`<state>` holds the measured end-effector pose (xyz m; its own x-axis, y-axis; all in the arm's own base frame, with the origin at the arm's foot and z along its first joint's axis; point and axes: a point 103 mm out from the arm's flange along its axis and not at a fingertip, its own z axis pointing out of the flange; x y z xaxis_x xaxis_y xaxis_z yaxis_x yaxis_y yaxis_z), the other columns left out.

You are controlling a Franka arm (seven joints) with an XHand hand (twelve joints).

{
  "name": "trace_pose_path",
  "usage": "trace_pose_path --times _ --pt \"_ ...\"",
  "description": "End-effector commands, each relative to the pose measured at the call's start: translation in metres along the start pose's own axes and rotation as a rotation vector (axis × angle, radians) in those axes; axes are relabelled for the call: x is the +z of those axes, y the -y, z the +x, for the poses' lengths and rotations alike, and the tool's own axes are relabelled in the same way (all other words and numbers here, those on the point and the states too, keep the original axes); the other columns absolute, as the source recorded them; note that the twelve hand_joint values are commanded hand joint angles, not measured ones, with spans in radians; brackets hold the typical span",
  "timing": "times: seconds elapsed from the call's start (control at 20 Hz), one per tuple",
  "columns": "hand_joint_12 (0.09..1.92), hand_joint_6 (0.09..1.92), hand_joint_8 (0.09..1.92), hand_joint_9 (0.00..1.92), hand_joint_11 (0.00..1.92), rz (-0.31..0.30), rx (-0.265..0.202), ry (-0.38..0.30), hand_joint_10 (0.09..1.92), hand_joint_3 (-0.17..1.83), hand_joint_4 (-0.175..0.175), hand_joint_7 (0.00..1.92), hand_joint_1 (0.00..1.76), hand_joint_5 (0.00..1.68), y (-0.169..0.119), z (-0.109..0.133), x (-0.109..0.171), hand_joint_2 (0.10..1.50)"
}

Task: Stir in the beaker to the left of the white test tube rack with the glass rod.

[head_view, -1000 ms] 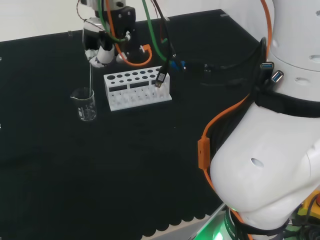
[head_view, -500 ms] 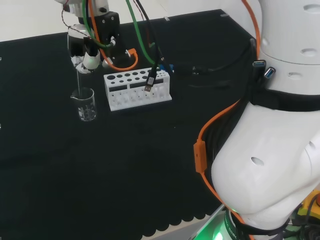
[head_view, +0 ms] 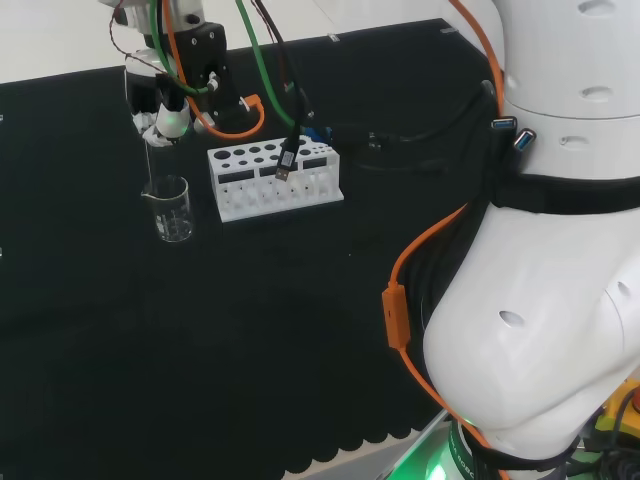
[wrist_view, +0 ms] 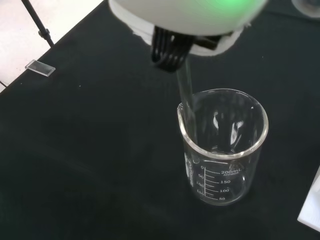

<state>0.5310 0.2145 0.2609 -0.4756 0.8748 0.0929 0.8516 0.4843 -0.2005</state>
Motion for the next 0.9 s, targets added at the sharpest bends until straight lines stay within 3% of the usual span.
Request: trace_pose_path --times 0.05,0.5,0.9 --pt "0.56 0.86 0.84 1.78 1.67 -0.020 0.013 -0.042 0.32 0.83 -0.175 1.25 1.31 1.19 -0.002 -0.042 -0.009 0.60" --pt "0.56 0.86 0.84 1.78 1.67 -0.026 0.075 -0.006 0.32 0.83 -0.175 1.25 1.31 1.19 0.020 -0.062 -0.010 0.60" --pt "0.56 0.86 0.85 1.78 1.67 -0.049 0.067 -0.003 0.32 0.83 -0.175 1.25 1.31 1.19 0.028 -0.056 -0.011 0.60"
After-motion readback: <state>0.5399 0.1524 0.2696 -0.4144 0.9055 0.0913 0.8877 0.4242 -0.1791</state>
